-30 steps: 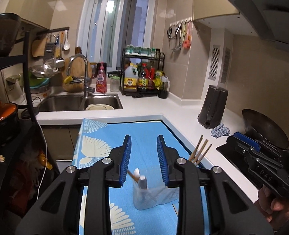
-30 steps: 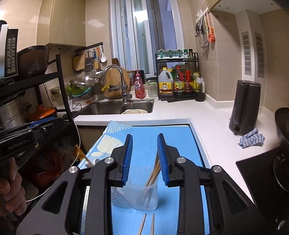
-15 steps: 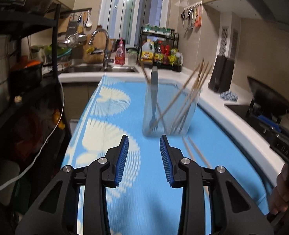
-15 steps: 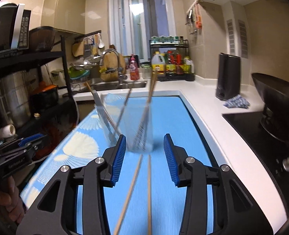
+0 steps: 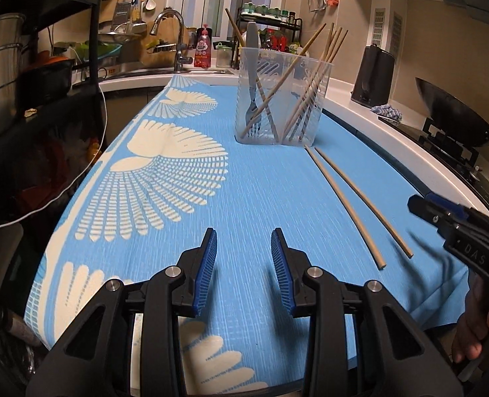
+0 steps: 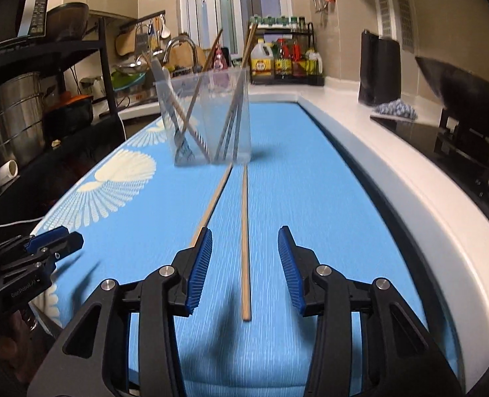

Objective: Organize utensils
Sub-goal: 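Withdraw both tools back over the last two chopsticks on the cloth, then grasp a wooden chopstick with the right tool while the left tool grasps the other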

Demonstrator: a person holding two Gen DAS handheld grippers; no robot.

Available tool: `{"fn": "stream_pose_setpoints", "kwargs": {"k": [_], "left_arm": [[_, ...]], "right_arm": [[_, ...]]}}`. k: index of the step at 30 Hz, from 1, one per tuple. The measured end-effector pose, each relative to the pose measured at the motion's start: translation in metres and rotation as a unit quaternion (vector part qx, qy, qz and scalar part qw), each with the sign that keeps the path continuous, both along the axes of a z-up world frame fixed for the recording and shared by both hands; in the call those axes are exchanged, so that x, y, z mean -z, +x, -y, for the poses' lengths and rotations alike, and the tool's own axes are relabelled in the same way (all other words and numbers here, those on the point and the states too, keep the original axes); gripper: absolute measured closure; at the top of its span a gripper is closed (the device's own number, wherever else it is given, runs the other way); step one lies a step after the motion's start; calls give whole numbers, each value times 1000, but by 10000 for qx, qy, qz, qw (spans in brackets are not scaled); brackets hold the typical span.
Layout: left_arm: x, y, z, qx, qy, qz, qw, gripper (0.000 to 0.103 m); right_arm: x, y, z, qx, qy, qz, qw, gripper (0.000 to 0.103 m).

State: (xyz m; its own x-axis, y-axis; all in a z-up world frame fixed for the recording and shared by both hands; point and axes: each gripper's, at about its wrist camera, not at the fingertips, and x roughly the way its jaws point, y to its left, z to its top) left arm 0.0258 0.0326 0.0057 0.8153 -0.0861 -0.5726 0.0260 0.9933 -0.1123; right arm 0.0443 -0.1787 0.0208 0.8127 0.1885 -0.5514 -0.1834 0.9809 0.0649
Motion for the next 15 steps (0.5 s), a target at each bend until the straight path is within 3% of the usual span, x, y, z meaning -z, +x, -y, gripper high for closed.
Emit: {"fn": "stream_pose_setpoints", "kwargs": {"k": [10,15], "left_arm": [[2,1,27,305,-51,14,9995,69],[3,12,42,448,-182,-75,9988,68]], "right_arm": [[29,10,-7,-115,-194,-594,9980,62],[36,12,4,82,-122,-728,9972,94]]}}
